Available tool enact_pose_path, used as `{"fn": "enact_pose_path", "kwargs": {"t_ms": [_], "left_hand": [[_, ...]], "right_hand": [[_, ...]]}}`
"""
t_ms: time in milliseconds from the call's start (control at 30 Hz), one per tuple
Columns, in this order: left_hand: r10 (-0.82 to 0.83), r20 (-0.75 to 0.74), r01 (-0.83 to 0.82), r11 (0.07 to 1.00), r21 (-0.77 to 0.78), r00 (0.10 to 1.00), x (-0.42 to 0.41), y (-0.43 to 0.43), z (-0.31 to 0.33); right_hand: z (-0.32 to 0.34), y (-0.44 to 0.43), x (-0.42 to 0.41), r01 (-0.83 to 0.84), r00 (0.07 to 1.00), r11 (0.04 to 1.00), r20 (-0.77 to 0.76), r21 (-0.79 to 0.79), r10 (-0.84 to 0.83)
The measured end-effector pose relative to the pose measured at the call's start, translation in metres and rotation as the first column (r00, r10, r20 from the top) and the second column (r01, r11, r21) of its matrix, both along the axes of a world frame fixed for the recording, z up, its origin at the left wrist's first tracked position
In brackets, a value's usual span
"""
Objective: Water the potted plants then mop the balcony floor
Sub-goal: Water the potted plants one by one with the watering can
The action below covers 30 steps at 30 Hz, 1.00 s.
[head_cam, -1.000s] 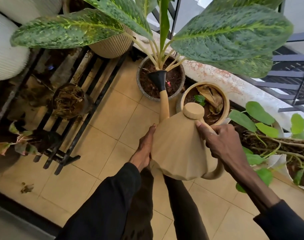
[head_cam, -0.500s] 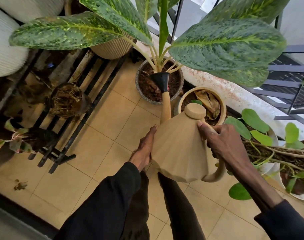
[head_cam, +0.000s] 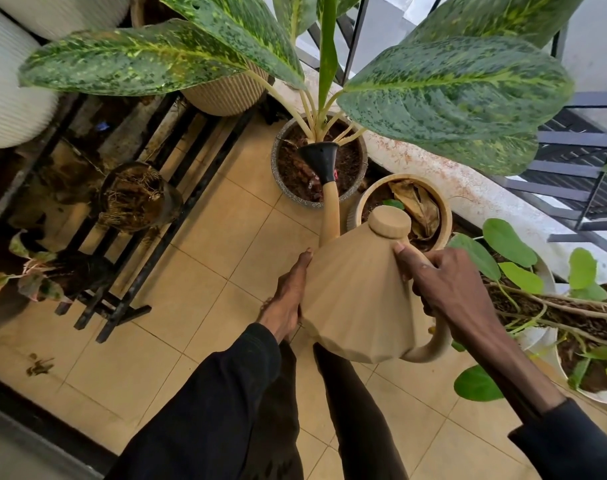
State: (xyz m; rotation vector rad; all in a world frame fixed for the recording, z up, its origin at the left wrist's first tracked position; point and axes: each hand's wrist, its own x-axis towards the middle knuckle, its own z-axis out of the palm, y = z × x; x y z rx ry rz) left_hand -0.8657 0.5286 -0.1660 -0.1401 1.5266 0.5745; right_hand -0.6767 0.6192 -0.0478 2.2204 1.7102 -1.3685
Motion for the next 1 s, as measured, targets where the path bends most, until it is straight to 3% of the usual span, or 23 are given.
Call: {"fn": "enact_pose_path", "kwargs": {"t_ms": [500,1000], "left_hand": [[0.068,-0.041,-0.068,0.998,0.003,0.997,0.005,0.005,0.009],[0.196,-0.120,-0.178,0.973,0.146,0.973,0.002,0.006,0.029]], "right_hand": [[-0.003,-0.002,0.011,0.037,0.996,0.999,-0.084,-0.023,-0.039],[0.007,-0.016,0.023,0.108,0.957,0.992,-0.263,-0.064,-0.121]]}}
